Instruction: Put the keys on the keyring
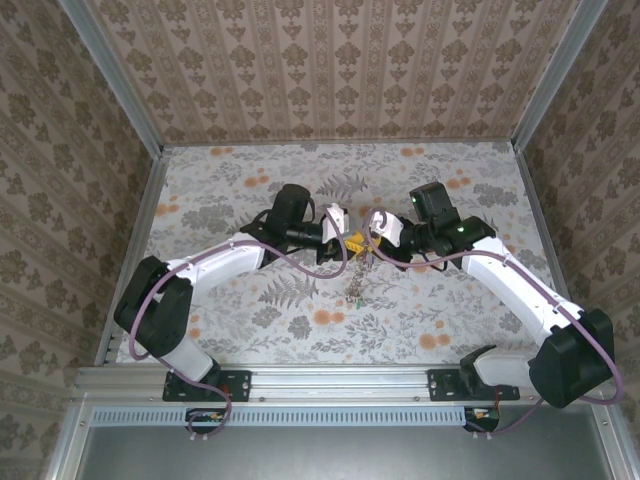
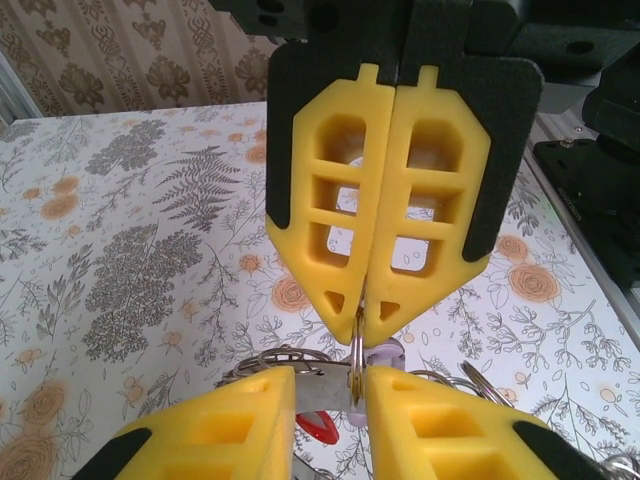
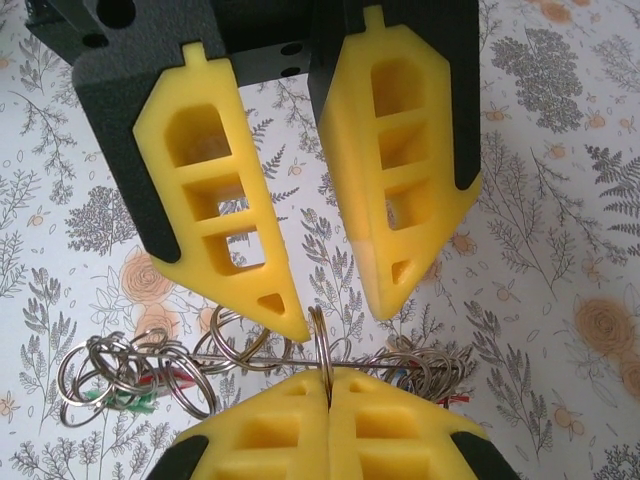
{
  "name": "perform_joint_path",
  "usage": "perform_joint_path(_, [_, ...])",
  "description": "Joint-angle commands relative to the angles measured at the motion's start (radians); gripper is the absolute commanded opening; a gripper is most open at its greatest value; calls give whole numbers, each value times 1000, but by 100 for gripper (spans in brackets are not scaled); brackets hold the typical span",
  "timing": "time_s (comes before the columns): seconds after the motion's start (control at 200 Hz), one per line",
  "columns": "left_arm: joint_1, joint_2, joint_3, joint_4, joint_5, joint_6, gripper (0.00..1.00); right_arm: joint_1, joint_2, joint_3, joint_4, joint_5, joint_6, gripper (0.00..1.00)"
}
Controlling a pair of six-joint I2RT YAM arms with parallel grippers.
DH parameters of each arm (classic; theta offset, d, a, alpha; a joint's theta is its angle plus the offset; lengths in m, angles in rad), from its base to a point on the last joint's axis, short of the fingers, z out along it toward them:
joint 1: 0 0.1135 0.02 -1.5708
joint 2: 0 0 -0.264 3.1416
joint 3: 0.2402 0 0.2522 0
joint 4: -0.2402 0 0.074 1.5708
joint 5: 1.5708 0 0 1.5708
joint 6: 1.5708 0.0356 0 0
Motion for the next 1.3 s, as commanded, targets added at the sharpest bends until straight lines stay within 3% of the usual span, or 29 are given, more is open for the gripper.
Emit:
perform_joint_path(0.0, [-10,-12,38,-14,12,25,24,7,-10,46,10,-14,-10,0])
perform_joint_path(0.22, [-17,2,57,-42,16,40,19,7,-11,44,12,-34,3,0])
perform_joint_path(0.365, [-17,8,62,-45,16,42,0,7,-22,41,58,-50,12,0])
perform_joint_path(0.435, [-17,15,64,-48,13,41,1,6,-43,18,98,-64,21,0])
perform_joint_path(0.57, [-18,19,64,-52,24,37,13,5,-53,7,111,-71,21,0])
perform_joint_path(0.695, [-17,19,67,-52,23,38,14,5,-41,18,90,-64,17,0])
perform_joint_path(0.76, [-17,21,68,-53,23,40,13,5,-40,17,90,-62,13,0])
perform_joint_path(0.87, [-18,21,71,-59,17,41,0,5,-40,18,93,-62,11,0])
perform_joint_path(1.025, [-15,22,78,-89,9,53,0,5,-52,6,108,-64,11,0])
perform_joint_path(1.15, [6,7,31,51,68,-36,0,-13,-59,-42,159,-69,13,0])
perform_joint_path(1.295, [25,-5,-25,258,138,-159,0,-61,-56,-124,269,-158,59,9])
